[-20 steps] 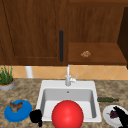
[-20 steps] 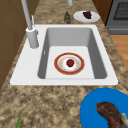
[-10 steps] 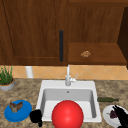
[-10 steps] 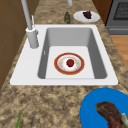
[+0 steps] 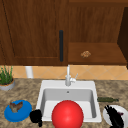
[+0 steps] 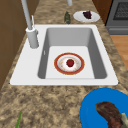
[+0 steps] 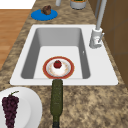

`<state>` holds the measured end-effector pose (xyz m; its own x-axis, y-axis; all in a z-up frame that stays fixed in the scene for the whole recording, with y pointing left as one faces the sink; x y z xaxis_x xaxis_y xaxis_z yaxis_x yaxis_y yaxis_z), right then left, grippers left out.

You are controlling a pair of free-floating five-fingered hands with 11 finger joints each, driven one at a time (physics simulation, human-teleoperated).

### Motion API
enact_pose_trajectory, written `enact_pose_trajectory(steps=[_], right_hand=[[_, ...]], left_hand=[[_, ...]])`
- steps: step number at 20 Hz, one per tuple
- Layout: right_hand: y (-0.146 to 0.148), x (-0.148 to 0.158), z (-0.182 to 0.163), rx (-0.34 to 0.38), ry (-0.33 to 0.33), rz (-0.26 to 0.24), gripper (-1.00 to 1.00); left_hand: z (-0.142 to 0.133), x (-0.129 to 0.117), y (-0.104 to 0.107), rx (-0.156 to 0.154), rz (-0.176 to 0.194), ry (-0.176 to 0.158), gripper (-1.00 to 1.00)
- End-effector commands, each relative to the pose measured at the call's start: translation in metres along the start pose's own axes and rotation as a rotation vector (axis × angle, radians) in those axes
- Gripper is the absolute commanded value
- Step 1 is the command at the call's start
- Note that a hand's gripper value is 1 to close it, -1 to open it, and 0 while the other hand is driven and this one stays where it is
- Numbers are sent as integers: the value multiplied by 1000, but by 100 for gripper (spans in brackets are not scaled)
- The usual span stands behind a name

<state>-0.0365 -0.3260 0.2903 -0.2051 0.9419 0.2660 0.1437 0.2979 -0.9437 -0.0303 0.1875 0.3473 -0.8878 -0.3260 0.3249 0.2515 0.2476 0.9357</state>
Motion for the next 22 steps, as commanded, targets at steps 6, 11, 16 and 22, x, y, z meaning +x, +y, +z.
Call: enact_pose_trajectory(steps=[6, 11, 16, 22], right_hand=[[11, 39, -6, 25, 2, 146, -100], [10, 47, -9, 4, 5, 200, -100], [10, 54, -12, 25, 11, 249, -100], [12, 59, -13, 9, -17, 307, -100]], left_hand=[[0, 0, 0, 0, 0, 0, 0], [0, 0, 0, 0, 0, 0, 0], [0, 0, 0, 0, 0, 0, 0], [0, 0, 0, 0, 0, 0, 0]])
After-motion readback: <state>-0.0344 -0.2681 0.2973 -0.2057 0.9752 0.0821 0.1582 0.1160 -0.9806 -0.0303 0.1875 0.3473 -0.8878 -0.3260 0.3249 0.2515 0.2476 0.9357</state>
